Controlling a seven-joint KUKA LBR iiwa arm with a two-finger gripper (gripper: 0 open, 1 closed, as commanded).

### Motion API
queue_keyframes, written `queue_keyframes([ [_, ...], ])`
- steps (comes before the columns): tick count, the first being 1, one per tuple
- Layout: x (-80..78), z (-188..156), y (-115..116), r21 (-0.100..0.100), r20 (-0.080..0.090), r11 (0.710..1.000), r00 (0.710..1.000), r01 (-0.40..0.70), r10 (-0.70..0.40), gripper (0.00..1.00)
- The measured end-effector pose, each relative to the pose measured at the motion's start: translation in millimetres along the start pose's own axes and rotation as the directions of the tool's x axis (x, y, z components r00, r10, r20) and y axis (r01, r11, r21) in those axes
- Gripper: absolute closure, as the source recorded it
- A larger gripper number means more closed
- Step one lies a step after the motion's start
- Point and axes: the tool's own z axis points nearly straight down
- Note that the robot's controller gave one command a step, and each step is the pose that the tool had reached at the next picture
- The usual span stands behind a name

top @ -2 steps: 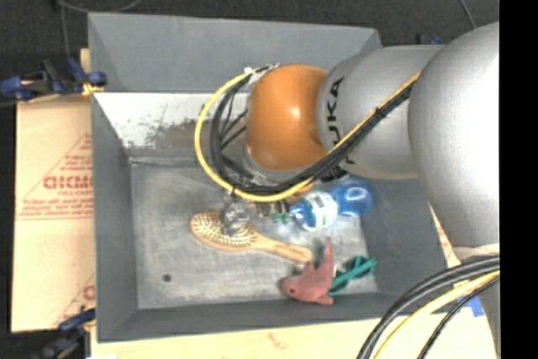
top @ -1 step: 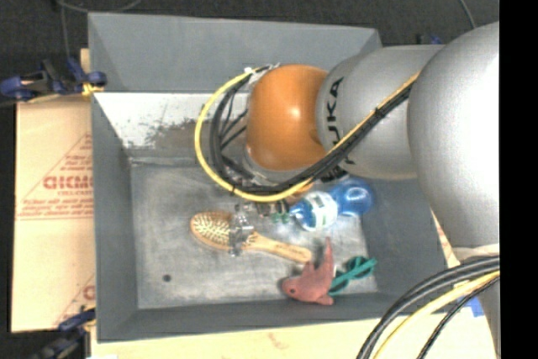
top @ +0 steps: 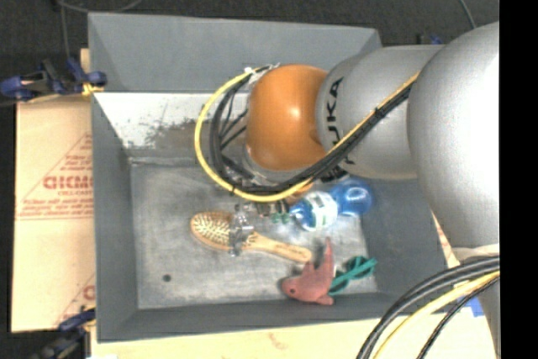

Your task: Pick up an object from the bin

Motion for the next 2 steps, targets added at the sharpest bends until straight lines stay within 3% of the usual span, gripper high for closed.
queue_keyframes([
  [1, 0.2, 1.1, -0.1, 0.0, 0.001, 1.0, 1.0, -0.002, 0.002, 0.0],
  [2, 21.7, -16.3, -6.6, 0.002, -0.005, 0.993, 0.993, -0.118, 0.118, 0.0],
])
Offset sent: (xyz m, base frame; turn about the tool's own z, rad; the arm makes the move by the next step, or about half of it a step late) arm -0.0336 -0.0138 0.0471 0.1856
